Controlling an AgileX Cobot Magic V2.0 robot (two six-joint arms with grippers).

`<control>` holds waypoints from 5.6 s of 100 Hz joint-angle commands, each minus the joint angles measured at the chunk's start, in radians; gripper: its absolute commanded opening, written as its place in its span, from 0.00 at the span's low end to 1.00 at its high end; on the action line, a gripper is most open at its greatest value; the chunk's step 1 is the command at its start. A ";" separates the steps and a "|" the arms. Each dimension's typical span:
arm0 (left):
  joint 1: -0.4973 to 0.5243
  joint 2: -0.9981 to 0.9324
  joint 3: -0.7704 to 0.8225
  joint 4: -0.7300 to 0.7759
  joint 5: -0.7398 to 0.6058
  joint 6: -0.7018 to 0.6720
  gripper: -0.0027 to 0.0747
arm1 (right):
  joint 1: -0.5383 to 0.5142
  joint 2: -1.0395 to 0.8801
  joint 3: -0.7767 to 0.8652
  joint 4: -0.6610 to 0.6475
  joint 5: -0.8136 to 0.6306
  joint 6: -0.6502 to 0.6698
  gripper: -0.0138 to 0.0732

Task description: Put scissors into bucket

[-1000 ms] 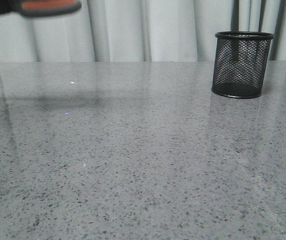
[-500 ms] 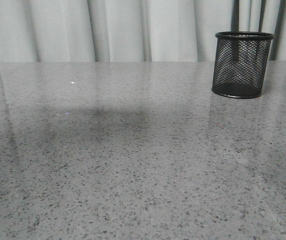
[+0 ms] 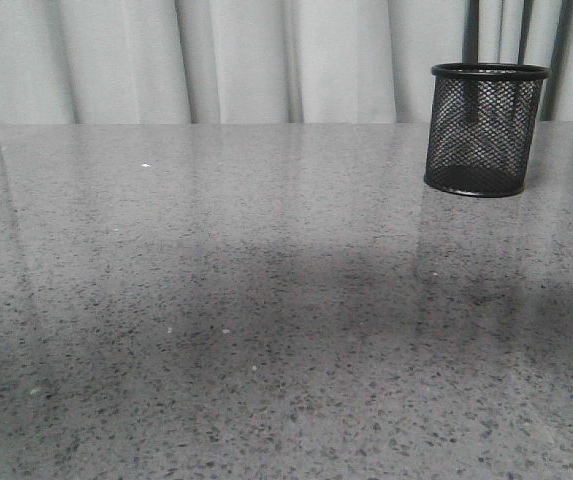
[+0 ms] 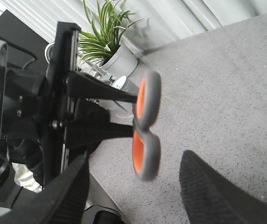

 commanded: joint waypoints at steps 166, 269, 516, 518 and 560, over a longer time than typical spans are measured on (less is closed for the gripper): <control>0.014 -0.071 -0.065 0.394 -0.187 -0.295 0.65 | -0.001 0.030 -0.050 -0.219 -0.195 -0.002 0.11; 0.416 -0.236 -0.065 0.348 -0.174 -0.296 0.65 | -0.140 0.818 -0.858 -1.048 0.228 0.335 0.11; 0.416 -0.963 0.986 0.227 -0.920 -0.752 0.01 | -0.127 -0.379 0.321 -0.828 -0.635 0.250 0.07; 0.416 -0.992 1.016 0.220 -0.928 -0.755 0.01 | -0.127 -0.397 0.336 -0.828 -0.631 0.250 0.07; 0.416 -1.323 1.285 0.061 -0.920 -0.776 0.01 | -0.127 -0.606 0.555 -0.828 -0.559 0.250 0.08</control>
